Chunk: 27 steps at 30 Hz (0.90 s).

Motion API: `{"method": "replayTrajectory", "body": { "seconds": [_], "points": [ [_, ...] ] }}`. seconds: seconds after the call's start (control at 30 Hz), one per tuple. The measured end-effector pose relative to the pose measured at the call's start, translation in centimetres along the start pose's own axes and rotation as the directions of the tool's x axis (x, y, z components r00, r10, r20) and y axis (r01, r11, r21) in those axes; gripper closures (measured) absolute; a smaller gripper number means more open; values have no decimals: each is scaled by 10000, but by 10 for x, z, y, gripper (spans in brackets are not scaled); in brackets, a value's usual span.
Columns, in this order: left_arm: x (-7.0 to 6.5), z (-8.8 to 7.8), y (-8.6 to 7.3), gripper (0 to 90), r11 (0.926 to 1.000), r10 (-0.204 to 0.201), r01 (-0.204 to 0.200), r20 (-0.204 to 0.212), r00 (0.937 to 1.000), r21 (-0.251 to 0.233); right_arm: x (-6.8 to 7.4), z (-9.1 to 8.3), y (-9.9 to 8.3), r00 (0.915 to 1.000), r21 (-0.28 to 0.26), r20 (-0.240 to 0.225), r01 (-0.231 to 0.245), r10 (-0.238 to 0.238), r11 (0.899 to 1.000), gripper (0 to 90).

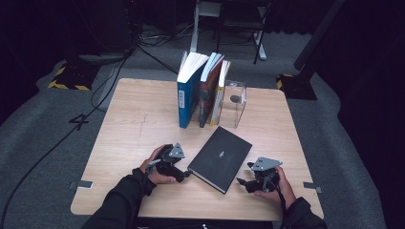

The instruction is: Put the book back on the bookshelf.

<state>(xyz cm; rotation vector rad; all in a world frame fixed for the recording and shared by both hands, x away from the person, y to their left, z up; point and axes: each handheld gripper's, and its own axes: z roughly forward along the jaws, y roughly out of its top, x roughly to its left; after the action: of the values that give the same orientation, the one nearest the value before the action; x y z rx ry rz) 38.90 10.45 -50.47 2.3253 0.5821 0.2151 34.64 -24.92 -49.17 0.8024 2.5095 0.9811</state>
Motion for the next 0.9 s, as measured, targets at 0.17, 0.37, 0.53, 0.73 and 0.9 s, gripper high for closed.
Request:
{"method": "replayTrajectory", "body": {
  "seconds": [0.17,0.37,0.53,0.73,0.9],
  "points": [
    [-2,0,-1,96,9997,-235,236,-219,9995,45,5,7,2,9993,37,351,98,-99,9999,240],
    [-6,-2,-1,118,9992,-383,386,-374,9986,74,8,11,5,9987,-181,500,26,-17,9998,244],
    [-10,-5,0,161,9995,-265,269,-281,9993,150,9,11,6,9985,-239,537,61,-48,9997,232],
    [-28,-20,10,172,9974,556,-572,-369,9978,-436,8,6,9,9984,-519,554,143,-114,9986,232],
    [-42,-23,19,179,9912,1067,-1077,-169,9941,-765,8,5,15,9982,-678,589,121,-82,9976,231]
  ]
}}
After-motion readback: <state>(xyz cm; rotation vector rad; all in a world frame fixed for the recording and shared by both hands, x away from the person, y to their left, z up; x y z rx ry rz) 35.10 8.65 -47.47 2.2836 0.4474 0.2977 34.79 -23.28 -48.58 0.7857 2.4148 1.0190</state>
